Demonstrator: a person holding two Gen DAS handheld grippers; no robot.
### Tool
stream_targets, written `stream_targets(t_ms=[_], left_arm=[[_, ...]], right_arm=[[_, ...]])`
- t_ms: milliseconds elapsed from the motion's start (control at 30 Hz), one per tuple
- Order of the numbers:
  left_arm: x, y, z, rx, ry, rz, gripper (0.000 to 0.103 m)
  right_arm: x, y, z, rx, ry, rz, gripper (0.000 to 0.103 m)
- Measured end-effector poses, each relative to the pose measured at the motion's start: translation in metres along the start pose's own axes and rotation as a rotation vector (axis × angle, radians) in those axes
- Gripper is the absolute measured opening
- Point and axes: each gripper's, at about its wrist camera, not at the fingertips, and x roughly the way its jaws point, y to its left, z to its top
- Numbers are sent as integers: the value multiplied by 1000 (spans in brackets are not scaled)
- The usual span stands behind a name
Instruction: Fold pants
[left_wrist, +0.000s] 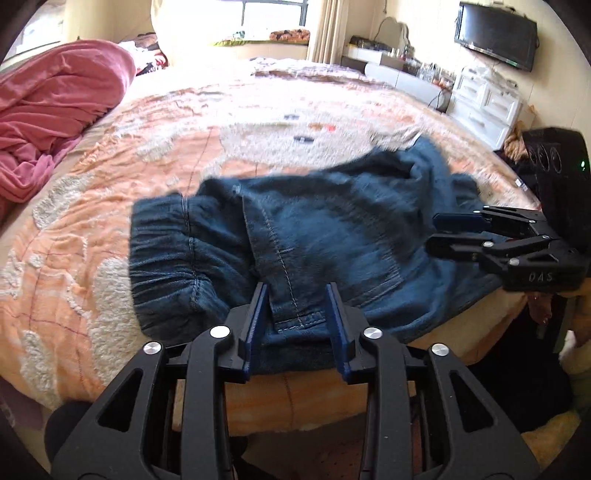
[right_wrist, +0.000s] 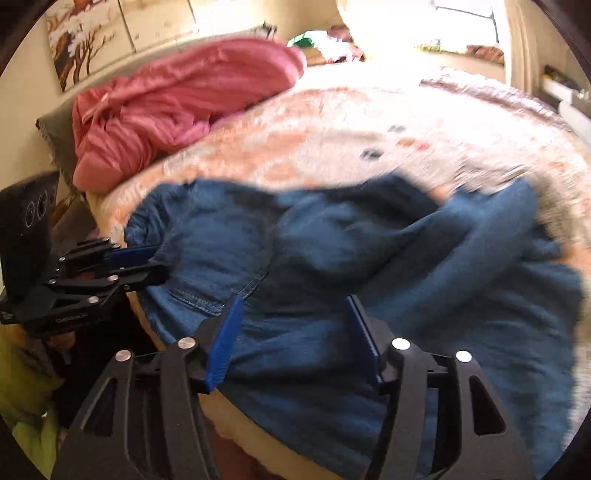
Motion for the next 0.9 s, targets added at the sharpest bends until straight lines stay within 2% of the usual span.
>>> stream_targets(t_ms=[33,67,167,233,300,500,667,767,833,900], left_arm=[[-8,-3,3,5,-15,-3,35],[-15,-8,6,15,-30,-5,36],[-31,-26,18,55,-75,-22,38],[-34,-40,28,74,-87,-77,44],[-29,-53,37,89,-84,-121,44],[20,-93,62,114,8,-246,44],[67,-109,61,97,147,-279,44],[88,-106,60,56,197,-295,39],[100,-107,63,40,208,-299,33],[107,-109,67,36,205,-311,33]], right_arm=[[-10,-3,1,-2,-28,-27,64],[-22,-11,2,7,-59,-66,65],[-43,-32,6,74,-114,-103,66],[-52,-47,6,123,-140,-128,67],[-59,-66,9,166,-163,-150,67],[-77,-107,9,287,-224,-204,69],[-79,-122,10,297,-231,-267,69],[-73,-118,17,289,-228,-259,69],[-67,-116,26,273,-220,-238,69],[-60,-111,39,244,-205,-222,69]])
